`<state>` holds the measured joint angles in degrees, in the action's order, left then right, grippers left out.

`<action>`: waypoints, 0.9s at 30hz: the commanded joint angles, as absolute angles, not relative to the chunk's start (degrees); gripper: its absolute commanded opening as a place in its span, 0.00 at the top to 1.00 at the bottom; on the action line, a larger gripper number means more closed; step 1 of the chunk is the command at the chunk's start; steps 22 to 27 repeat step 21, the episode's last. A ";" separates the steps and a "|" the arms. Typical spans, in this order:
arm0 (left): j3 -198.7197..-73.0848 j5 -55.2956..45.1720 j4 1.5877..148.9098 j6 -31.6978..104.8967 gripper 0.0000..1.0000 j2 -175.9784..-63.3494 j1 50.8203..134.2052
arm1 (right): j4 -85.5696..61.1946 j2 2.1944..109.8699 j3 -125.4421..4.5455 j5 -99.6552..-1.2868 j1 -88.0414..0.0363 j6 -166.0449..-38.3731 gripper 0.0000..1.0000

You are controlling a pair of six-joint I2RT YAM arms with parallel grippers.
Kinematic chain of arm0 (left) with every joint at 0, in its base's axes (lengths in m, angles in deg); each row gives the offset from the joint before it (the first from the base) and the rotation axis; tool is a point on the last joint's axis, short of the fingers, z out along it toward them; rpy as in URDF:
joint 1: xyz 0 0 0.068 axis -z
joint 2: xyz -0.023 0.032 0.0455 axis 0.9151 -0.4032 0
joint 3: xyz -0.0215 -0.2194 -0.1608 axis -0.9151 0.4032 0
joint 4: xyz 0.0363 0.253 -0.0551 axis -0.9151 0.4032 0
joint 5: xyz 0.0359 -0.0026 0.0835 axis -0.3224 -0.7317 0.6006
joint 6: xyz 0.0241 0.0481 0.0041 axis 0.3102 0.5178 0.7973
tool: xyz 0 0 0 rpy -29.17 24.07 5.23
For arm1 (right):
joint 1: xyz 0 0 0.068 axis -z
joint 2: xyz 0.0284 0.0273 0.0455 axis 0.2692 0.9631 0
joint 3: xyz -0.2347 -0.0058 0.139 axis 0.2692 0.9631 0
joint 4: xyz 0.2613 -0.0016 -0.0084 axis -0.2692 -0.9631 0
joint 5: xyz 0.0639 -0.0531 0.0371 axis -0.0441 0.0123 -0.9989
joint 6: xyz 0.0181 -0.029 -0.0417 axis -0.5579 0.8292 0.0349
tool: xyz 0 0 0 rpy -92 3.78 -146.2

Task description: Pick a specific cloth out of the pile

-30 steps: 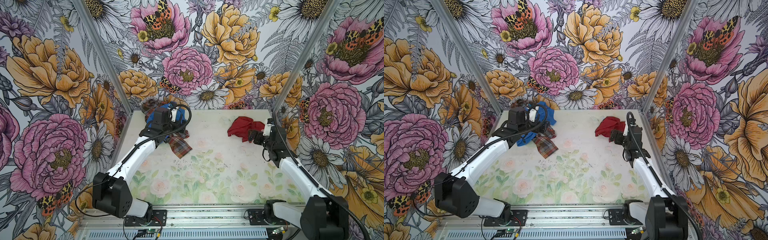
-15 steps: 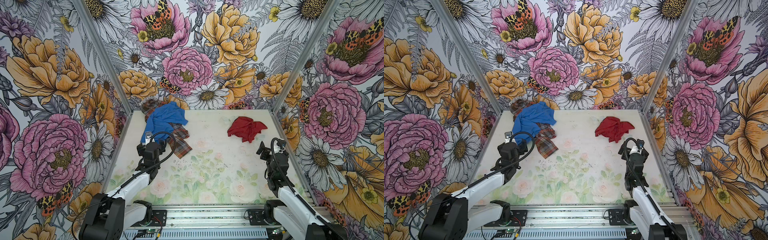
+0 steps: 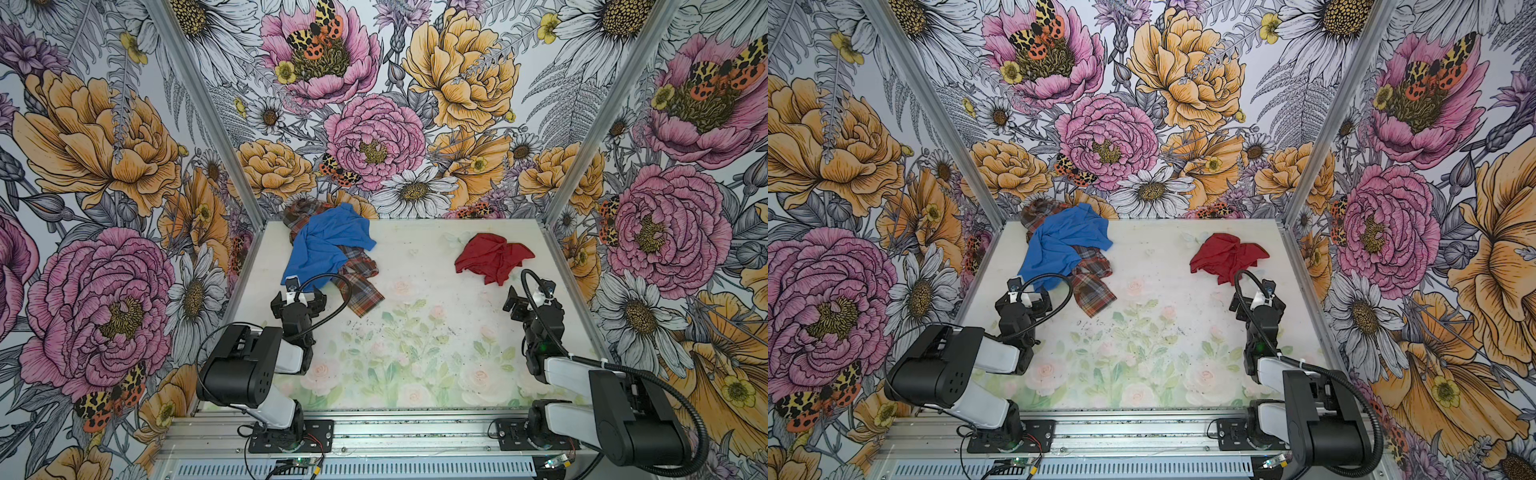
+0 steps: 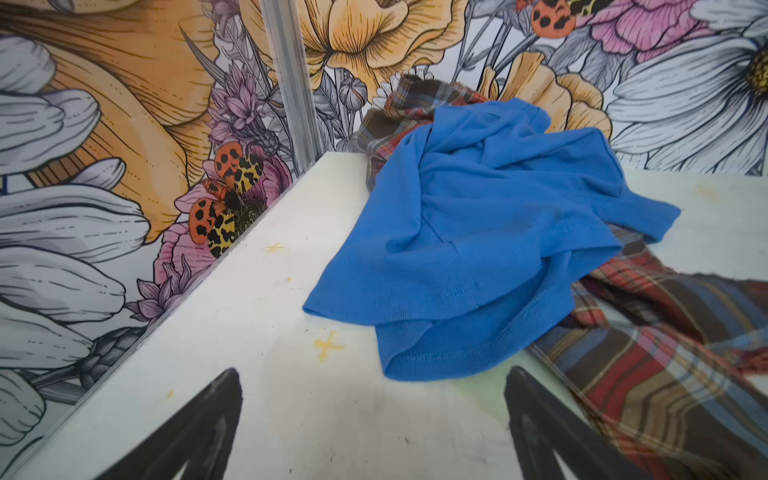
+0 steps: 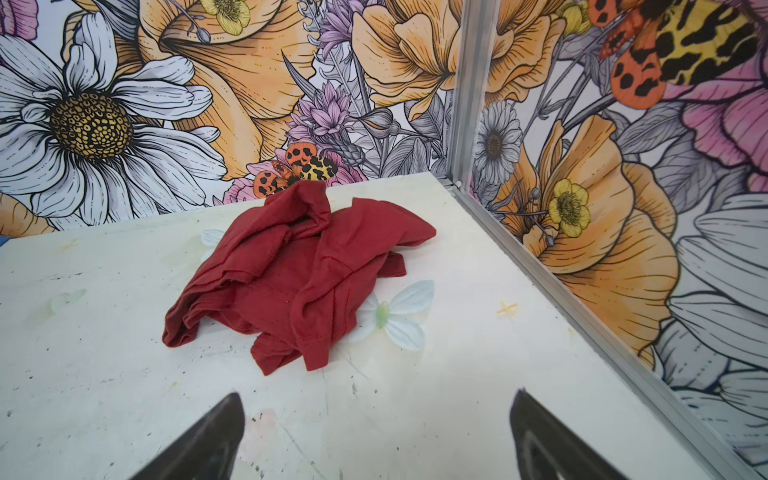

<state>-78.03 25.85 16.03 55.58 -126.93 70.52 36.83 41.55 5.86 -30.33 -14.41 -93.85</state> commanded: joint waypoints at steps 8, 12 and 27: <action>-83.33 23.42 20.69 54.46 0.01 -126.73 70.05 | 40.17 55.24 -3.48 -31.59 -13.68 -91.85 0.01; -83.09 24.61 19.62 55.10 0.01 -126.94 70.79 | 40.94 56.44 -4.48 -30.56 -14.22 -91.17 0.01; -83.27 24.13 20.16 54.92 0.01 -126.90 70.52 | 39.87 56.07 -4.56 -30.03 -14.30 -91.42 0.01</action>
